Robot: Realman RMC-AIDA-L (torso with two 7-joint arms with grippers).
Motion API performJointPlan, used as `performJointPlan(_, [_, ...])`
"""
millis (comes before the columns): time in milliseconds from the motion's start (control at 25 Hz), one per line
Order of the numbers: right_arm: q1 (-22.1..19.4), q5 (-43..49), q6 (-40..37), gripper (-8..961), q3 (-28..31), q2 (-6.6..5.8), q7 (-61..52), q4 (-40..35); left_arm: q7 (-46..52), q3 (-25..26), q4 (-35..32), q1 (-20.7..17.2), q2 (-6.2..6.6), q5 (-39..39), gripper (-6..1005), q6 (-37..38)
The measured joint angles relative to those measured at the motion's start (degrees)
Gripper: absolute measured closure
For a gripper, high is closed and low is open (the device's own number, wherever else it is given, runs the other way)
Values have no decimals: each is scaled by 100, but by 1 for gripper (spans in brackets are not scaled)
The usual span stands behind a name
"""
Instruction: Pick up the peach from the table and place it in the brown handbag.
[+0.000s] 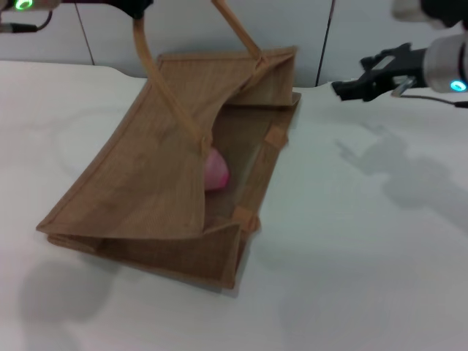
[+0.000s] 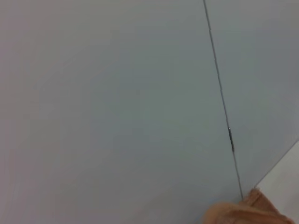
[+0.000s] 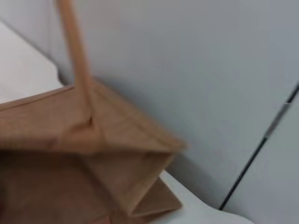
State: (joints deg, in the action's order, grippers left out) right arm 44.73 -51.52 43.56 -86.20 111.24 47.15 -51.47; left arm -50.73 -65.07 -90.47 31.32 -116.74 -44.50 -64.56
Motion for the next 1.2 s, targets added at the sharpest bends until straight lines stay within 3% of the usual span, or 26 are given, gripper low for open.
performJointPlan(280, [-32, 32, 34, 267, 109, 12, 28, -10, -217, -143, 1059, 584, 12, -351, 857, 36])
performJointPlan(440, [-10, 37, 34, 268, 86, 24, 39, 12, -664, -197, 1623, 793, -6, -919, 683, -36])
performJointPlan(600, [-52, 40, -86, 269, 103, 96, 82, -42, -1209, -197, 1728, 453, -12, -1663, 406, 203])
performJointPlan(800, [-601, 18, -865, 270, 145, 350, 405, -461, -2090, -164, 1740, -424, -16, -2597, 268, 1104])
performJointPlan(960, [-1202, -122, -1915, 271, -16, 465, 643, -907, -2938, -156, 2228, -852, -22, -3746, 267, 1873])
performJointPlan(1200, [-1420, -630, -3415, 271, -431, 460, 682, -683, -5013, 52, 3468, -995, -25, -5986, 265, 2166])
